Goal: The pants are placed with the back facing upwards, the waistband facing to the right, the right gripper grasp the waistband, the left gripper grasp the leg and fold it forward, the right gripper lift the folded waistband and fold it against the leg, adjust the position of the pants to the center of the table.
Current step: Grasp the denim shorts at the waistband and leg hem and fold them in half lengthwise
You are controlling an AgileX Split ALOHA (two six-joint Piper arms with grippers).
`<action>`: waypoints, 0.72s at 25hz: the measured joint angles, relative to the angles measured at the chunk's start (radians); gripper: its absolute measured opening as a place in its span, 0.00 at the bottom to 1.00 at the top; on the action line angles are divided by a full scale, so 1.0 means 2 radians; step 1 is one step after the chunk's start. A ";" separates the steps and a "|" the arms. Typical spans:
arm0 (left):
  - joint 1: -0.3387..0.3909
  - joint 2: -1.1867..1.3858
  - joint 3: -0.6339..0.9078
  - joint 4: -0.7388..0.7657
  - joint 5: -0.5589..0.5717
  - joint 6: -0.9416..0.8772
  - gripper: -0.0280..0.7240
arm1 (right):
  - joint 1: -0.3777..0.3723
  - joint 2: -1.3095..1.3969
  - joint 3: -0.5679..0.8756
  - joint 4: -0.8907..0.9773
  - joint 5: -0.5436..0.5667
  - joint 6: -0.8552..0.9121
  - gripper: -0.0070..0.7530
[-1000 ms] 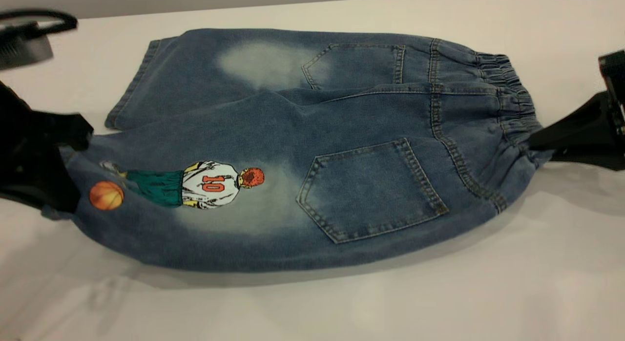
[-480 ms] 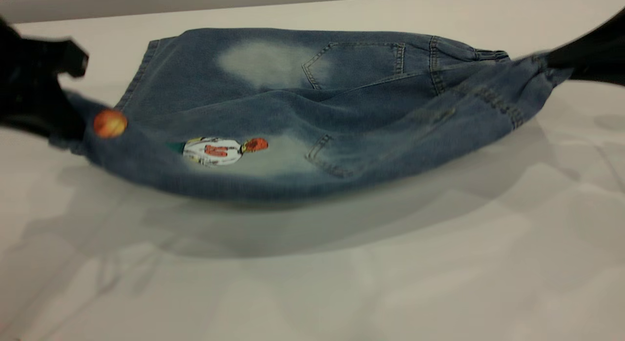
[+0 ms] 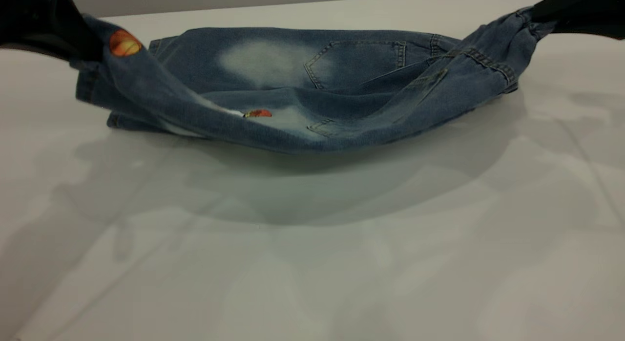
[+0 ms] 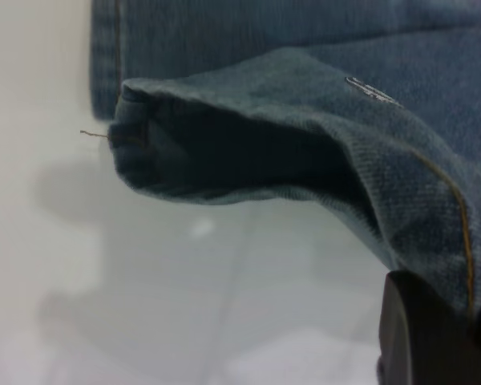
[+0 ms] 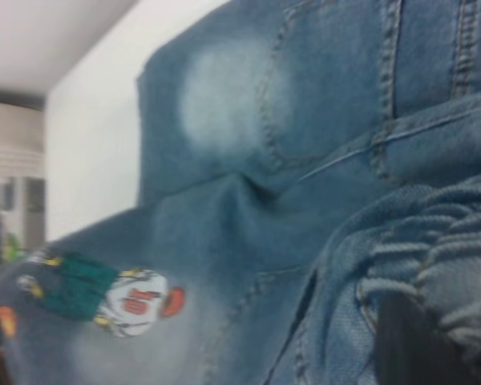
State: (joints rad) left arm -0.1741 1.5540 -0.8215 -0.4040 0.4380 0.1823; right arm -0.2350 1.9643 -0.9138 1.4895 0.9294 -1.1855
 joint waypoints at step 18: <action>0.000 0.111 -0.104 0.005 -0.019 0.008 0.13 | 0.003 0.069 -0.137 -0.078 -0.025 0.101 0.05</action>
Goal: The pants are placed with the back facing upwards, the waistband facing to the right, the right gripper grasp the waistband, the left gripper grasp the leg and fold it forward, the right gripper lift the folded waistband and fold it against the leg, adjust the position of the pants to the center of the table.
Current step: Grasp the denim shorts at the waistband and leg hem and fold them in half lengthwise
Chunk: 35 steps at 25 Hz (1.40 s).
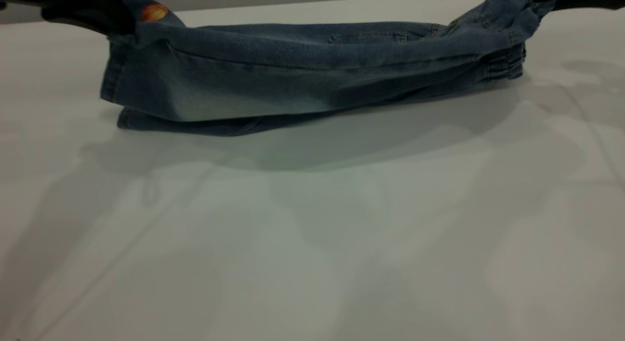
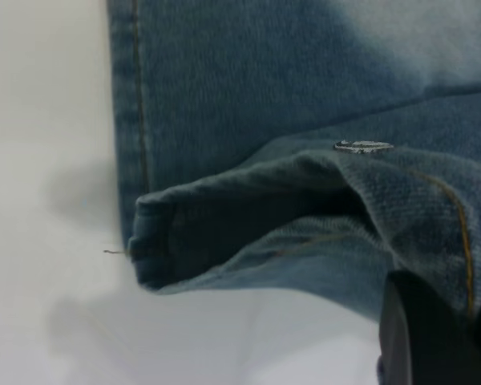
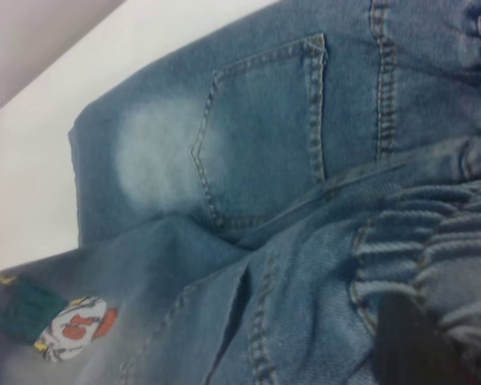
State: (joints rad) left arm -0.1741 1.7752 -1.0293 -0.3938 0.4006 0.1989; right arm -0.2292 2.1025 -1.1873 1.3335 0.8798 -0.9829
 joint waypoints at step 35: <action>0.000 0.154 -0.200 0.017 0.028 0.016 0.13 | 0.000 0.091 -0.128 -0.008 0.020 -0.015 0.16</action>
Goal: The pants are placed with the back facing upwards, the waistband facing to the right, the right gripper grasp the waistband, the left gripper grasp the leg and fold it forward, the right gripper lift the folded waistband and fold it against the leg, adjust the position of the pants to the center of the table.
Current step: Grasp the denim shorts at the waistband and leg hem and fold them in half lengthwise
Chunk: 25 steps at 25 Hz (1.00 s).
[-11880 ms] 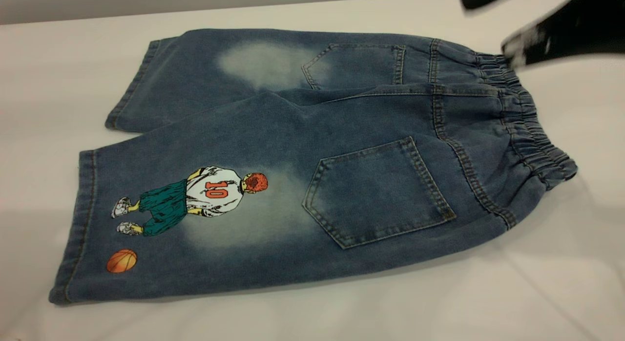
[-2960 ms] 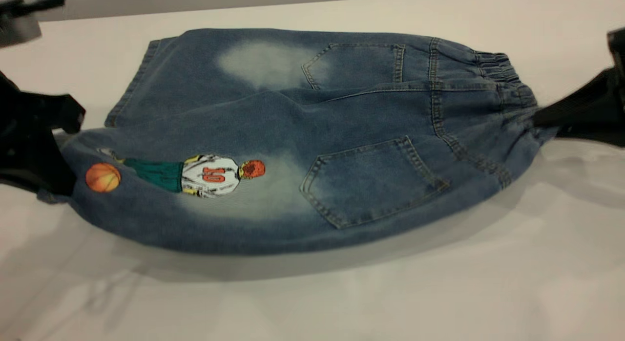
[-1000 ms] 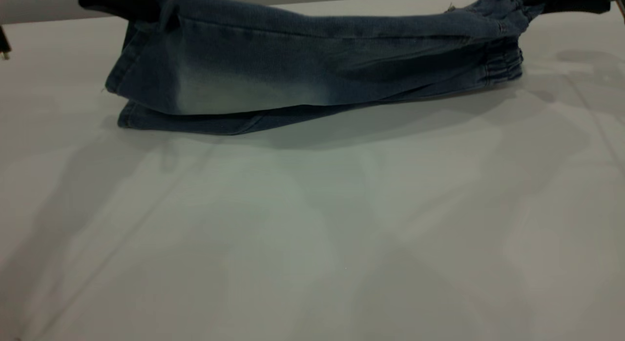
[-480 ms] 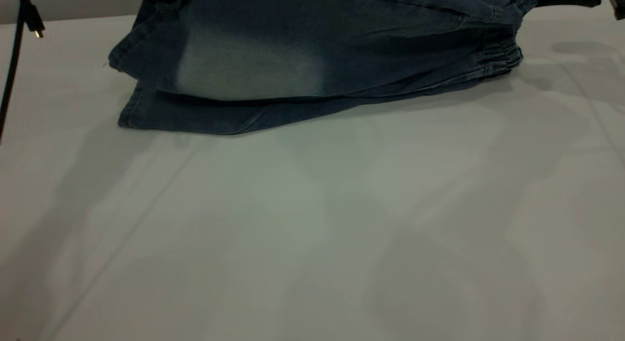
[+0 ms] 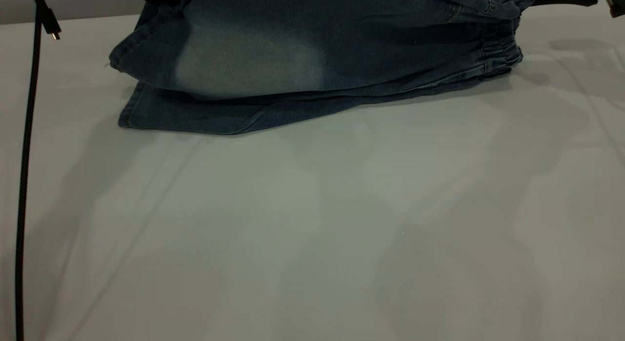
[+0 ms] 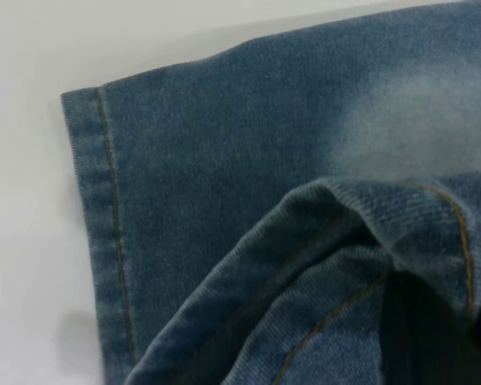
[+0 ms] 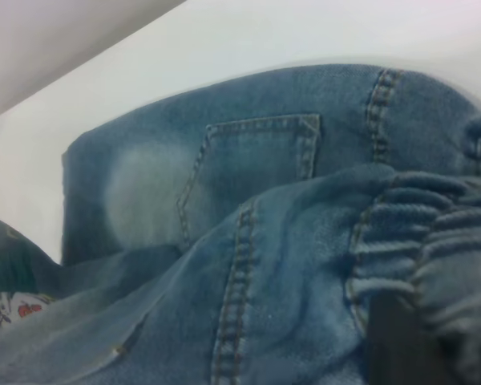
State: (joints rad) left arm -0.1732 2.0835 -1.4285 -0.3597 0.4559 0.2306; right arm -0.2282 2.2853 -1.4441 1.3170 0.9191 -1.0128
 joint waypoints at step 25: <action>0.001 0.029 0.000 0.014 -0.022 -0.015 0.13 | 0.000 -0.001 0.000 -0.007 -0.035 0.009 0.78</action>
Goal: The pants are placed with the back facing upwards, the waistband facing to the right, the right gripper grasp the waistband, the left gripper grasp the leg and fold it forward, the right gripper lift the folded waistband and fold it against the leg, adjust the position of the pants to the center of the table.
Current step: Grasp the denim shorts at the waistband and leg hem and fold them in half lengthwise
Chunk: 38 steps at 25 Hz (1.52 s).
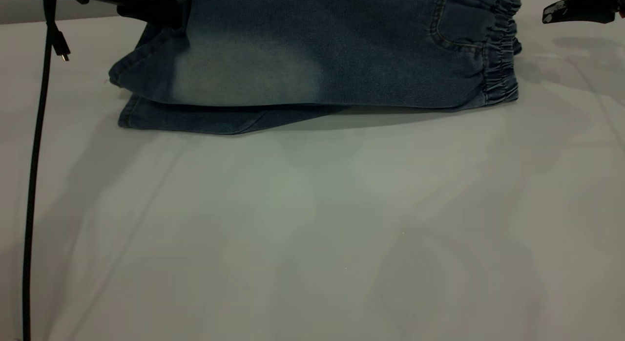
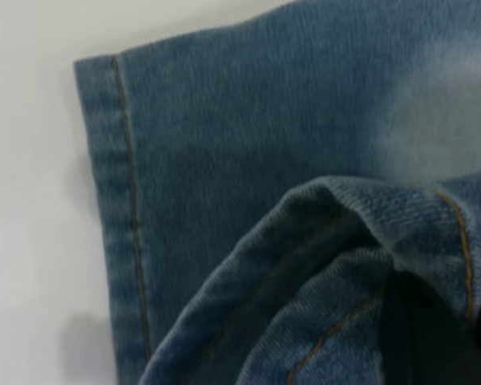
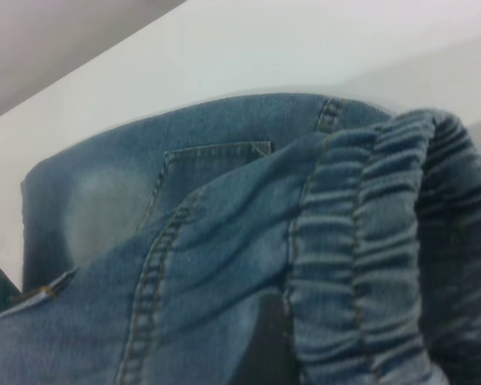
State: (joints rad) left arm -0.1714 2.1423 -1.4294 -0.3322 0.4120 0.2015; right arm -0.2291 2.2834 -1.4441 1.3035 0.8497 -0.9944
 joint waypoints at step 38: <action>0.000 -0.010 0.000 0.077 -0.050 -0.029 0.76 | 0.000 0.000 0.000 -0.003 0.027 0.010 0.78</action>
State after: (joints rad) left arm -0.1714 2.1233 -1.4293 -0.1779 0.3129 0.1445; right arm -0.2291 2.2834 -1.4441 1.2970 0.9034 -0.9744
